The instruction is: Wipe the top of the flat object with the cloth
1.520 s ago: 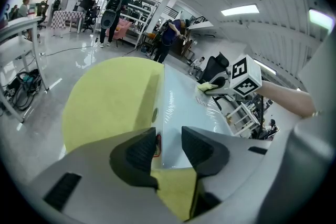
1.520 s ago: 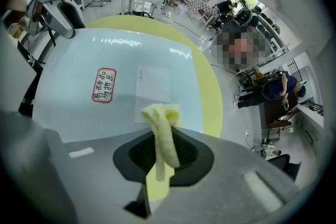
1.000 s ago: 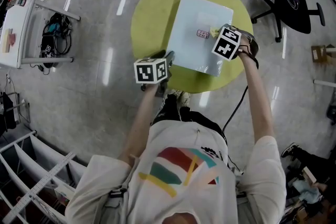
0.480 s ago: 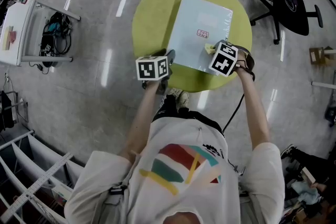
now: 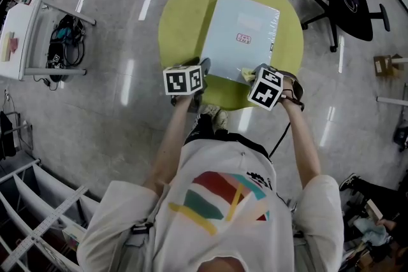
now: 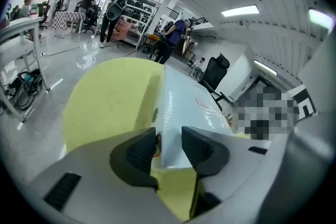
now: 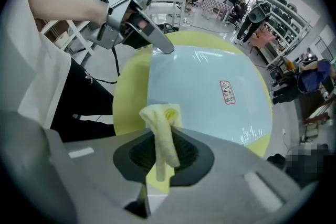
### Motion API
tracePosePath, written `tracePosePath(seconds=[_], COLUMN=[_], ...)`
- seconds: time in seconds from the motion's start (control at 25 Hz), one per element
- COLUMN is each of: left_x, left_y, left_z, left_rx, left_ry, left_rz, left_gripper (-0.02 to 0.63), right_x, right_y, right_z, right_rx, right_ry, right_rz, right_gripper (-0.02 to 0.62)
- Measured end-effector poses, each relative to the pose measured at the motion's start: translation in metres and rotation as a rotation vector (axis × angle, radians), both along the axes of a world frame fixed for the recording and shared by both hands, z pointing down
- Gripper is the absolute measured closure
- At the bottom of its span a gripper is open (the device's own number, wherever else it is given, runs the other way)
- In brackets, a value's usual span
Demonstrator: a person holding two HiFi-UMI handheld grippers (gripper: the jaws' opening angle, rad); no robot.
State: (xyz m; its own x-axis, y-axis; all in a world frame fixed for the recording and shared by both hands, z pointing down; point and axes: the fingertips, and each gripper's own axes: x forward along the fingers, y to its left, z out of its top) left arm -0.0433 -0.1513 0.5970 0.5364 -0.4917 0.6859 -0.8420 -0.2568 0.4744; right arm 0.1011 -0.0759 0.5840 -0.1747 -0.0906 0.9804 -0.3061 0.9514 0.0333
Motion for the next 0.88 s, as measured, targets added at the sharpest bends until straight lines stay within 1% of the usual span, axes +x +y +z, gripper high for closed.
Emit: tracePosePath(seconds=[0.44, 0.88], left_x=[0.000, -0.001], left_y=[-0.001, 0.000], left_z=[0.001, 0.000], left_rx=[-0.001, -0.003], left_ry=[-0.002, -0.002], left_rz=[-0.002, 0.000], left_gripper=[0.446, 0.446], right_x=[-0.007, -0.009], right_y=[0.026, 0.031], right_z=[0.000, 0.000], right_rx=[-0.046, -0.062], right_ry=[-0.027, -0.034], right_rz=[-0.002, -0.004], right_gripper=[0.568, 0.568])
